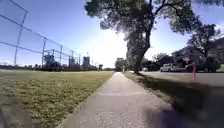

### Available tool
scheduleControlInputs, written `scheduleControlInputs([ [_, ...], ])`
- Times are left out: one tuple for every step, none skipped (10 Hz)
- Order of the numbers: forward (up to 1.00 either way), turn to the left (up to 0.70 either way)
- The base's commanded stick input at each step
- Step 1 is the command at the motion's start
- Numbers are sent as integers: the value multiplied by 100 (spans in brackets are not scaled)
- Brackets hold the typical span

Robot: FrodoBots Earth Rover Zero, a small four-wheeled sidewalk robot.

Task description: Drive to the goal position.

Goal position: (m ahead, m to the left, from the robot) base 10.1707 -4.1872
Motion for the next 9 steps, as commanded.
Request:
scheduleControlInputs([
  [100,1],
  [100,1],
  [100,1],
  [100,1],
  [100,0],
  [100,0],
  [100,0],
  [100,0],
  [100,1],
])
